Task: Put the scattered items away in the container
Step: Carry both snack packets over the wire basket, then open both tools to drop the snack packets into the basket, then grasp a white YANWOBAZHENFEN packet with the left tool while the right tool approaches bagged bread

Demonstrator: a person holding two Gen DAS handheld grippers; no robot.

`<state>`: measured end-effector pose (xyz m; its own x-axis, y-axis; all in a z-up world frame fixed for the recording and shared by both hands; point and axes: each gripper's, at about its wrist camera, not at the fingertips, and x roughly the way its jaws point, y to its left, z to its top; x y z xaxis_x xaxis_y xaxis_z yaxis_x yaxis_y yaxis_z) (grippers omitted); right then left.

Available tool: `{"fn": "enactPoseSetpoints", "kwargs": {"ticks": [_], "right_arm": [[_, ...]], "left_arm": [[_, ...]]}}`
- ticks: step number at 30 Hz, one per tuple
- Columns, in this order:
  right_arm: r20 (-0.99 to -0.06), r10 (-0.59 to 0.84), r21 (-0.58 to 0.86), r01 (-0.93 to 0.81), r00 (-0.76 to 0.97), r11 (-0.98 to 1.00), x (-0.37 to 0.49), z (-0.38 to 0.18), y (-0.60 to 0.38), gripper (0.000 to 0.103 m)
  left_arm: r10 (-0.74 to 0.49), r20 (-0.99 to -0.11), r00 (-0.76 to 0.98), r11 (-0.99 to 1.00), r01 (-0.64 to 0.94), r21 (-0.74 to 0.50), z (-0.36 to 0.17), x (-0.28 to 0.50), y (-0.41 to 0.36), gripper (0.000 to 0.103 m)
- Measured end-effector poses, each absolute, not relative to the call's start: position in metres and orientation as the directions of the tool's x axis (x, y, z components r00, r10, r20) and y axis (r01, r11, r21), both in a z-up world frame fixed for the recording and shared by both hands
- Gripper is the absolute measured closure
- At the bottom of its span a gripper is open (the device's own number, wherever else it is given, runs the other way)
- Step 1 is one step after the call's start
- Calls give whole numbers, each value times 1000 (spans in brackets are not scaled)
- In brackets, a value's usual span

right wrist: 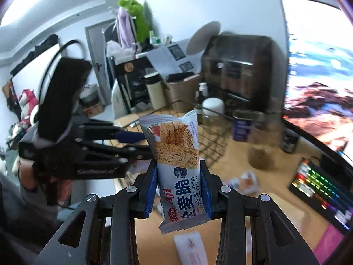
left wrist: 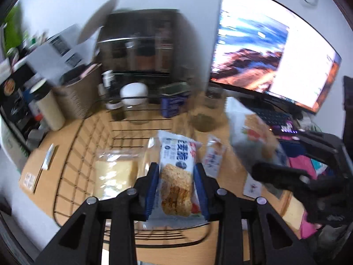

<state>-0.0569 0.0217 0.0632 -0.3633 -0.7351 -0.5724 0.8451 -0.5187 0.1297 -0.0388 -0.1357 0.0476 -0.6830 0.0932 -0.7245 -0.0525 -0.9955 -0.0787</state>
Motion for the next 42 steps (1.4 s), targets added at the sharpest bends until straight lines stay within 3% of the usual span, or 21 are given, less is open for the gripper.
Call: {"fn": "enactPoseSetpoints", "kwargs": {"ticks": [12, 17, 26, 35, 42], "right_arm": [[-675, -676, 148, 843, -297, -518, -85, 24, -73, 64], [-675, -672, 137, 843, -305, -521, -84, 21, -80, 47], [-638, -684, 141, 820, -353, -555, -83, 38, -51, 47], [-528, -653, 113, 716, -544, -688, -66, 75, 50, 39], [-601, -543, 68, 639, -586, -766, -45, 63, 125, 38]], "left_arm": [[75, -766, -638, -993, 21, -115, 20, -40, -196, 66], [56, -761, -647, -995, 29, -97, 24, -36, -196, 51], [58, -757, -651, -997, 6, -82, 32, -32, -182, 46], [165, -777, -607, -982, -178, -70, 36, -21, -105, 43], [285, -849, -445, -880, -473, -47, 12, -4, -14, 38]]}}
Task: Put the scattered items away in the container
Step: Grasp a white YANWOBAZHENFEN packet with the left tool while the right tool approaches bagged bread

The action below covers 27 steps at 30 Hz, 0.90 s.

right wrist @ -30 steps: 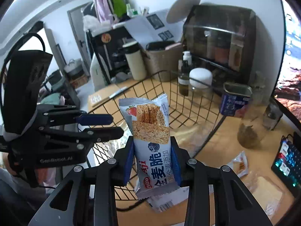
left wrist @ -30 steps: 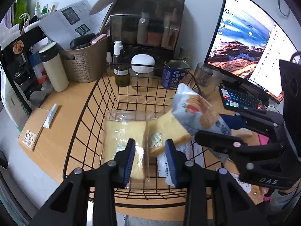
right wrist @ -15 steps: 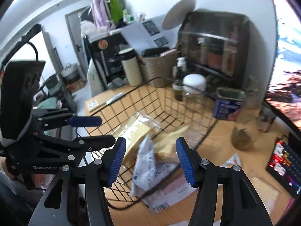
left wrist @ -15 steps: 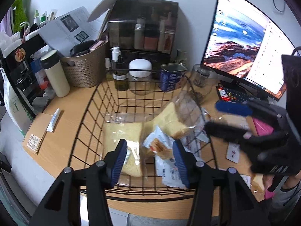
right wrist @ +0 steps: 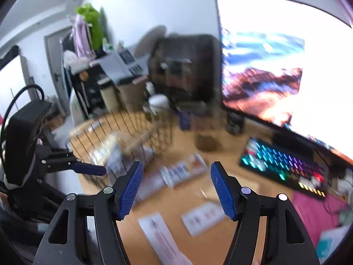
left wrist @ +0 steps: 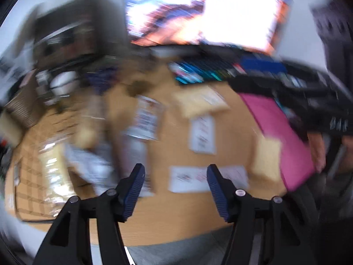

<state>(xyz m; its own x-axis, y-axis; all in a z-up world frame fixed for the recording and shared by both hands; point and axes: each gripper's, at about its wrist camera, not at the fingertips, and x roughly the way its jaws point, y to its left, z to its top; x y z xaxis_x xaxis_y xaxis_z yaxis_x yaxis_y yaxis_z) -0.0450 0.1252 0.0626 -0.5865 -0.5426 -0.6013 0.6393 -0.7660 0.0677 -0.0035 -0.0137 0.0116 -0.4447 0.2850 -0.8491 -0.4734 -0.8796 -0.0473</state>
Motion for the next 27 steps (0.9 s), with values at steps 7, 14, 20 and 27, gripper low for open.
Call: {"fn": "enactPoseSetpoints", "kwargs": {"ticks": [7, 14, 20, 27], "right_arm": [[-653, -504, 94, 599, -565, -795, -30, 36, 192, 38], [-774, -596, 229, 782, -215, -580, 2, -17, 191, 38], [-787, -616, 381, 813, 36, -439, 14, -72, 164, 38], [-830, -558, 328, 802, -8, -499, -13, -94, 156, 38]], "left_arm": [[214, -937, -275, -682, -729, 58, -51, 2, 50, 38], [226, -958, -178, -639, -769, -8, -73, -28, 57, 38], [250, -962, -112, -635, -769, -76, -82, -37, 49, 37], [233, -967, -105, -620, -782, -64, -84, -23, 41, 37]]}}
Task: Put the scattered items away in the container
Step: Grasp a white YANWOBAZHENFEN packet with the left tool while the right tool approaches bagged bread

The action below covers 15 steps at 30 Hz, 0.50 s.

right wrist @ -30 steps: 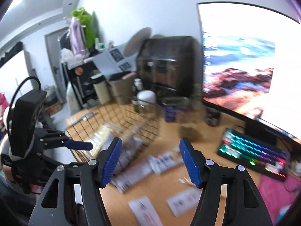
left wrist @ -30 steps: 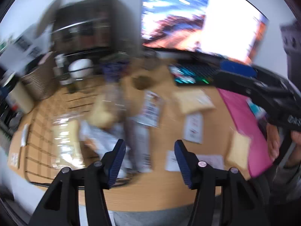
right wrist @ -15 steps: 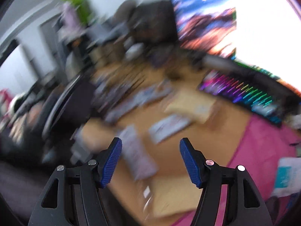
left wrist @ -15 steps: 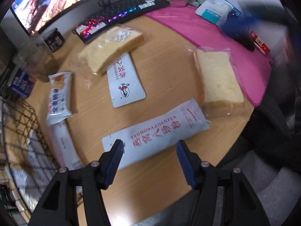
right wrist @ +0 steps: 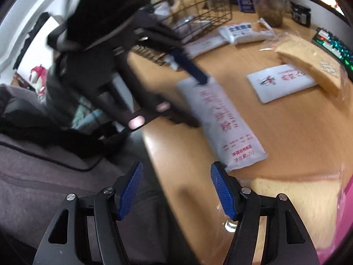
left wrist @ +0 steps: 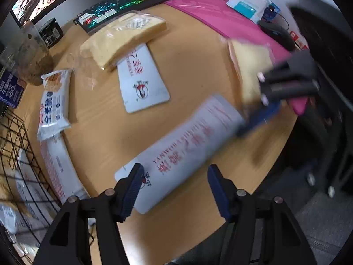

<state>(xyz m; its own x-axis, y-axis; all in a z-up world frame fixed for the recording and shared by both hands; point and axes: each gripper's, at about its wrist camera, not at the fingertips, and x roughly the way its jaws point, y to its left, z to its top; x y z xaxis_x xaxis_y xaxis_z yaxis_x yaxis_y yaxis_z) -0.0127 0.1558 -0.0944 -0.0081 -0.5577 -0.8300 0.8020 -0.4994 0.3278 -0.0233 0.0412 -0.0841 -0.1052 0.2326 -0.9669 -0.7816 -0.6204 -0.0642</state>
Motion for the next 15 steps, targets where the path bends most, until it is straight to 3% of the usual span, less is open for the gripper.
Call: {"fn": "enactPoseSetpoints", "kwargs": {"ticks": [5, 15], "right_arm": [[-834, -544, 269, 789, -97, -552, -28, -91, 163, 38], [-834, -512, 175, 780, -207, -600, -27, -65, 167, 38]], "left_arm": [[274, -960, -53, -598, -791, -126, -82, -6, 35, 37], [232, -957, -173, -695, -718, -38, -71, -16, 36, 36]]}}
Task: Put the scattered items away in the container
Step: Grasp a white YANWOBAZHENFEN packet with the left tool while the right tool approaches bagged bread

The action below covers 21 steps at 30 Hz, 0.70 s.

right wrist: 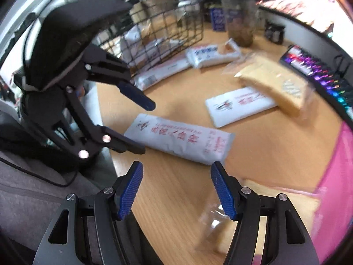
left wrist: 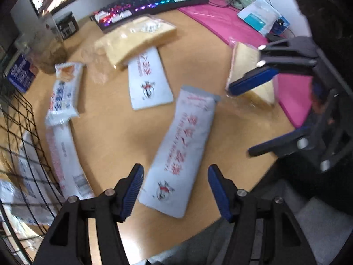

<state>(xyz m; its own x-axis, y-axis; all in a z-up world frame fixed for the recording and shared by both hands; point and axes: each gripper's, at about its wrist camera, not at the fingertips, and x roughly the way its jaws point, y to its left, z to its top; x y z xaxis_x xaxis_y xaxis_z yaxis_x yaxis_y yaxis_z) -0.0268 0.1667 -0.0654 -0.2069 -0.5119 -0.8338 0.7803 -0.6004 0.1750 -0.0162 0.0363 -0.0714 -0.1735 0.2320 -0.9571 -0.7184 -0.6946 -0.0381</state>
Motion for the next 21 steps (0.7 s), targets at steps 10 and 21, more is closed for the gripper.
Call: {"fn": "enactPoseSetpoints", "kwargs": {"ticks": [10, 21], "right_arm": [[-869, -386, 128, 614, -309, -779, -27, -61, 244, 38], [-853, -397, 132, 596, -339, -792, -27, -64, 261, 38]], "left_arm": [[203, -965, -169, -665, -746, -9, -91, -21, 66, 34], [209, -957, -202, -721, -693, -11, -85, -34, 55, 54]]}}
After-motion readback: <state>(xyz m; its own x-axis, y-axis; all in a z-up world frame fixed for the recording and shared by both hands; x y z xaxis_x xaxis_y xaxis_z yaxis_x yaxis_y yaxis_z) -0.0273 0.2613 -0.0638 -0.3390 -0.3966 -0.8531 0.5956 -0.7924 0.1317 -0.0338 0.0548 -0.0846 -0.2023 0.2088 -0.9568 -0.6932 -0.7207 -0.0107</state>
